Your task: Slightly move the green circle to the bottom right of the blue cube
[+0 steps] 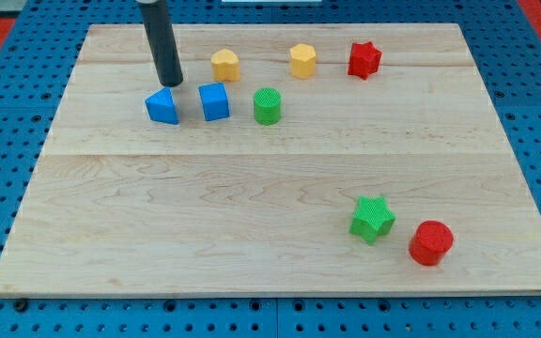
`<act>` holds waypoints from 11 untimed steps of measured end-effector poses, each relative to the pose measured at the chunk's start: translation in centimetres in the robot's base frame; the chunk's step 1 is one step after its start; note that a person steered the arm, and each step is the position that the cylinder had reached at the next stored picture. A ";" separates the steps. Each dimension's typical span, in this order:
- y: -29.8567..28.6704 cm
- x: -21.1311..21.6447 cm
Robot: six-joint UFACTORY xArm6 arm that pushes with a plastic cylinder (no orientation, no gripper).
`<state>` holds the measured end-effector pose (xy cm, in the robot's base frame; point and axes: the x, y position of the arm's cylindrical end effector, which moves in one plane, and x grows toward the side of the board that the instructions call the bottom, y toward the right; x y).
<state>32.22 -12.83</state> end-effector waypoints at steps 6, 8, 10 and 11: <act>13.4 2.4; 22.3 4.4; 15.9 14.0; 13.0 19.4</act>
